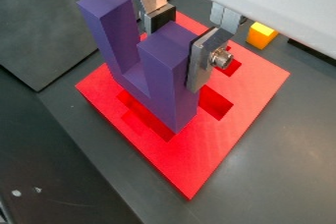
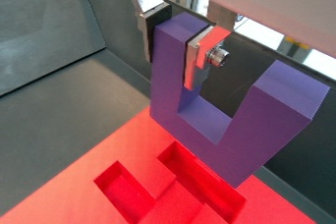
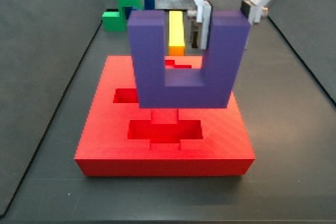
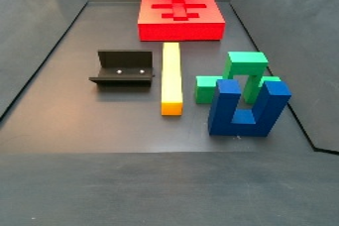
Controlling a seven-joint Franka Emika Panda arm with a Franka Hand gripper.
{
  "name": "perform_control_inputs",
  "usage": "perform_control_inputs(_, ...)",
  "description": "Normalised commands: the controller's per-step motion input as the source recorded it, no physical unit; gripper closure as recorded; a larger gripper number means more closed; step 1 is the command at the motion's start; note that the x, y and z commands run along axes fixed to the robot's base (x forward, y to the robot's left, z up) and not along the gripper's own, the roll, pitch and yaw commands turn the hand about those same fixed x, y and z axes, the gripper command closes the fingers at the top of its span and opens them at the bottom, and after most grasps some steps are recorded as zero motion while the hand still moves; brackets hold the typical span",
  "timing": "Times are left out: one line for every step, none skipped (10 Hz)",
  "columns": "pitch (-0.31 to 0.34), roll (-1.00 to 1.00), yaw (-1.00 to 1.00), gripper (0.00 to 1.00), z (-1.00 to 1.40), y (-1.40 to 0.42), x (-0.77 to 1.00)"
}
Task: Pick up the purple object. Move up. Place the purple object on the fixture. Regrasp the purple object. Move to above the board. Insert the purple object.
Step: Insert the purple object.
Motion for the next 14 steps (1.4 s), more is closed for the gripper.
perform_control_inputs(0.016,0.07,0.00,1.00,-0.04,0.00,0.00)
perform_control_inputs(0.000,-0.02,0.00,1.00,0.00,0.00,0.08)
perform_control_inputs(-0.001,0.09,0.00,1.00,-0.58,0.07,0.17)
perform_control_inputs(-0.023,0.20,0.00,1.00,-0.77,0.09,0.15)
perform_control_inputs(-0.010,0.24,0.00,1.00,-0.57,0.00,0.00)
perform_control_inputs(-0.051,0.10,0.01,1.00,-0.40,-0.06,-0.01)
perform_control_inputs(-0.044,0.17,0.00,1.00,-0.51,-0.14,-0.15)
perform_control_inputs(-0.066,0.08,0.00,1.00,-0.37,-0.05,-0.21)
perform_control_inputs(-0.144,0.00,0.00,1.00,-0.23,-0.01,-0.15)
perform_control_inputs(-0.187,-0.06,0.03,1.00,-0.12,0.00,-0.13)
perform_control_inputs(-0.239,-0.14,0.05,1.00,0.00,0.00,-0.20)
perform_control_inputs(-0.274,-0.17,0.09,1.00,0.00,-0.03,-0.21)
perform_control_inputs(-0.280,-0.12,0.07,1.00,0.00,-0.06,-0.29)
perform_control_inputs(-0.239,-0.02,0.01,1.00,0.00,-0.01,-0.38)
